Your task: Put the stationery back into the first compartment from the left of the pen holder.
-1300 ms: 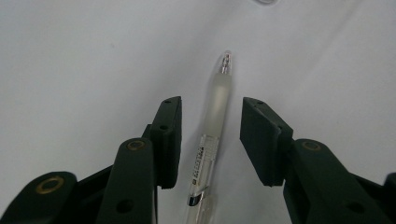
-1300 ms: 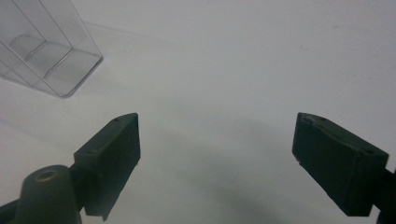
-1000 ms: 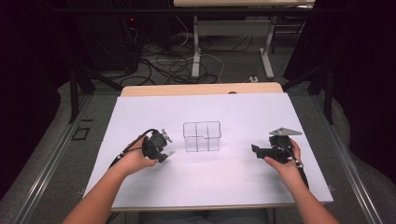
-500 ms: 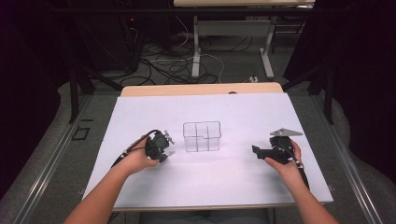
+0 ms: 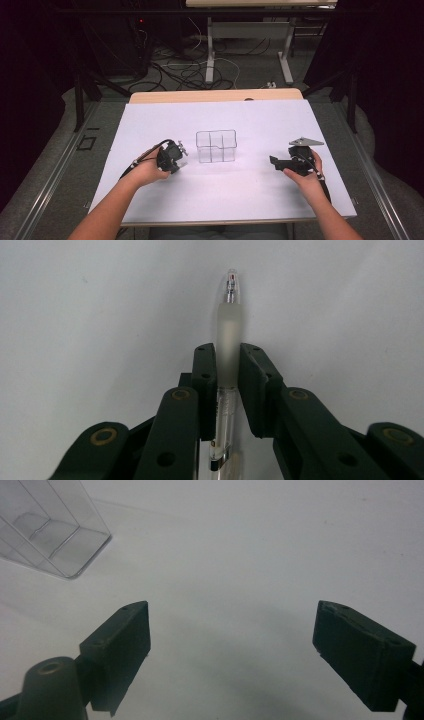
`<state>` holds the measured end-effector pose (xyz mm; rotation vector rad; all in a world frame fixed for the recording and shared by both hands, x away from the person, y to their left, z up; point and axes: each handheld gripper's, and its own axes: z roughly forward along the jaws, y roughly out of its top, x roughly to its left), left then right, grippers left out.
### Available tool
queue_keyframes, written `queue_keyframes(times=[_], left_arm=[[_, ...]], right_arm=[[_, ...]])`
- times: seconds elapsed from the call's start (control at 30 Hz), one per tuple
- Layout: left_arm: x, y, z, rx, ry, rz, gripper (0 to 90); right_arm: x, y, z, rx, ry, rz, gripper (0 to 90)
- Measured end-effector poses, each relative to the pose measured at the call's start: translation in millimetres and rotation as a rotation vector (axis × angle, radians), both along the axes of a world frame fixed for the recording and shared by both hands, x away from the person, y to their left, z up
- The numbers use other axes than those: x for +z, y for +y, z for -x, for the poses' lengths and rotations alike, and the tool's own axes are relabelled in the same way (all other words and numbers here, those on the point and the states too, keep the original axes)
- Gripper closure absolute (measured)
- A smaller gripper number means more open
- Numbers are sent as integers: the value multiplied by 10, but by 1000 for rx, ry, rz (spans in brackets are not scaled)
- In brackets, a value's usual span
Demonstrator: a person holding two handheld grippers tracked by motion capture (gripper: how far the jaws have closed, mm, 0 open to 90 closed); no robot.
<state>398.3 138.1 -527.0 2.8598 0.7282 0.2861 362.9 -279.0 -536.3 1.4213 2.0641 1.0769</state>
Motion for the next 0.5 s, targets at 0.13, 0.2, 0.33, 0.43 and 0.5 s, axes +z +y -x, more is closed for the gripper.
queue_keyframes(times=[0.13, 0.2, 0.33, 0.43, 0.5], left_arm=[[-1, -9, 2, -14, -1, -7, 790], [1, -16, 3, -23, -2, -14, 791], [0, -21, 12, -32, -10, -17, 794], [2, -17, 15, -27, -8, -16, 796], [5, -10, 14, -19, -1, -13, 796]], right_arm=[[-6, 0, -4, 4, -2, 1, 150], [-7, 4, -4, 3, -1, 1, 150], [-7, 3, -5, 2, -2, 1, 150], [-7, 4, -4, 2, -1, -2, 150], [-6, 1, -4, 5, -1, 0, 150]])
